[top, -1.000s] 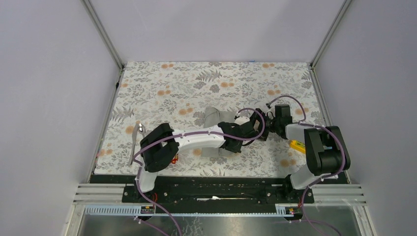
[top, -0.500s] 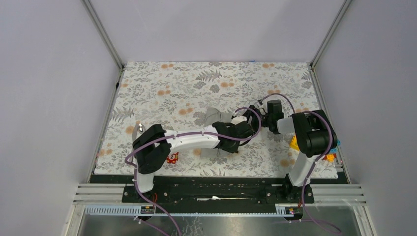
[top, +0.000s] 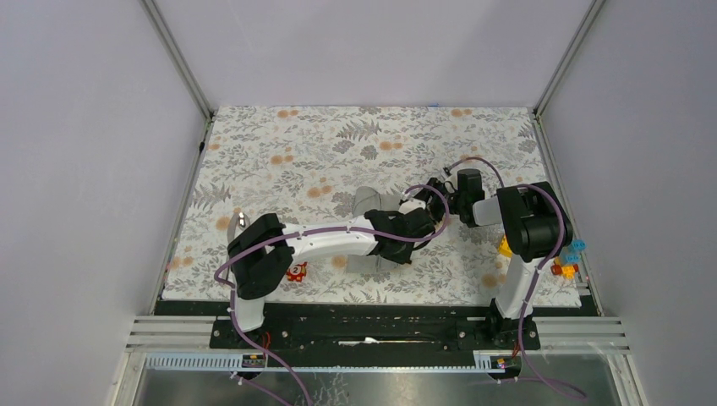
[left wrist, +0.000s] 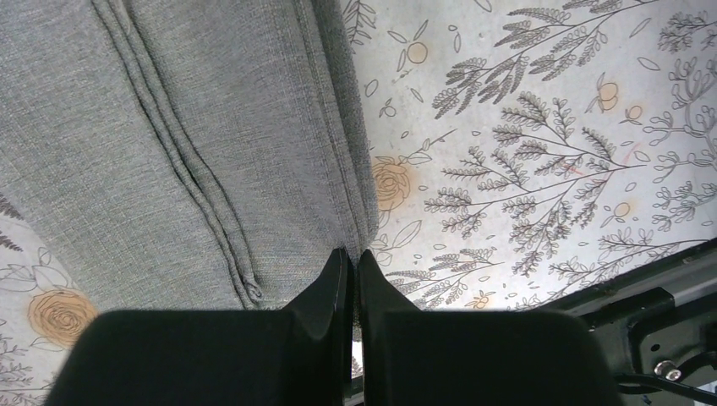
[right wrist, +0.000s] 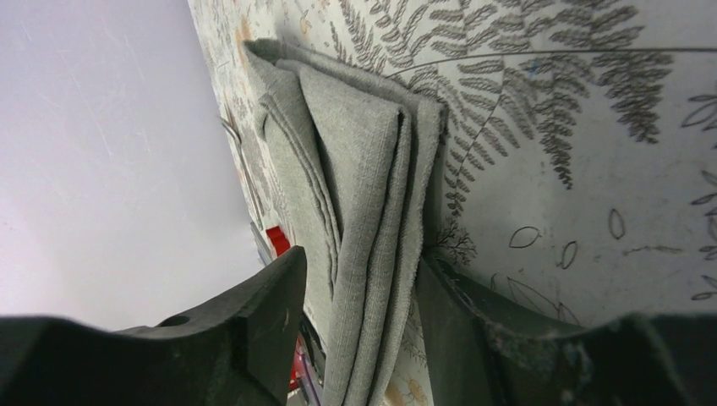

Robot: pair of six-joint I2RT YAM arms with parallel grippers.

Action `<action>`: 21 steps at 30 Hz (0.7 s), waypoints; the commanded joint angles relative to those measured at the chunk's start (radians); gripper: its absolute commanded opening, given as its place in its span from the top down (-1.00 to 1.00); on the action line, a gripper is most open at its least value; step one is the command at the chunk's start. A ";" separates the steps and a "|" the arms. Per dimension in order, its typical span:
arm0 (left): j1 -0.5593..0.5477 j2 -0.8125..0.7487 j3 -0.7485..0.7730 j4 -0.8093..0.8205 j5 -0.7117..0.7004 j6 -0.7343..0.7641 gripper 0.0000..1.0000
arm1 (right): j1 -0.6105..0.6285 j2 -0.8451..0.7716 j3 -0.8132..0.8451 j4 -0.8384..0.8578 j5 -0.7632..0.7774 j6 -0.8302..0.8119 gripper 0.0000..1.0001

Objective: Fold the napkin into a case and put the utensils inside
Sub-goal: Pick up the 2/3-rectangle-folded napkin from the center of the board.

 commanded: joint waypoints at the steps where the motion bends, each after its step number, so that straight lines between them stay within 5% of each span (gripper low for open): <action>1: 0.003 -0.053 -0.005 0.062 0.045 0.007 1.00 | 0.008 0.018 0.019 0.017 0.057 -0.011 -0.09; 5: 0.004 -0.052 -0.008 0.073 0.054 0.003 1.00 | 0.008 0.009 0.030 0.005 0.071 -0.019 0.10; 16: 0.004 -0.034 -0.029 0.188 0.121 -0.016 1.00 | 0.007 -0.041 0.072 -0.092 0.119 -0.087 1.00; 21: 0.006 0.006 -0.014 0.264 0.160 -0.034 1.00 | -0.010 -0.079 0.101 -0.190 0.152 -0.144 1.00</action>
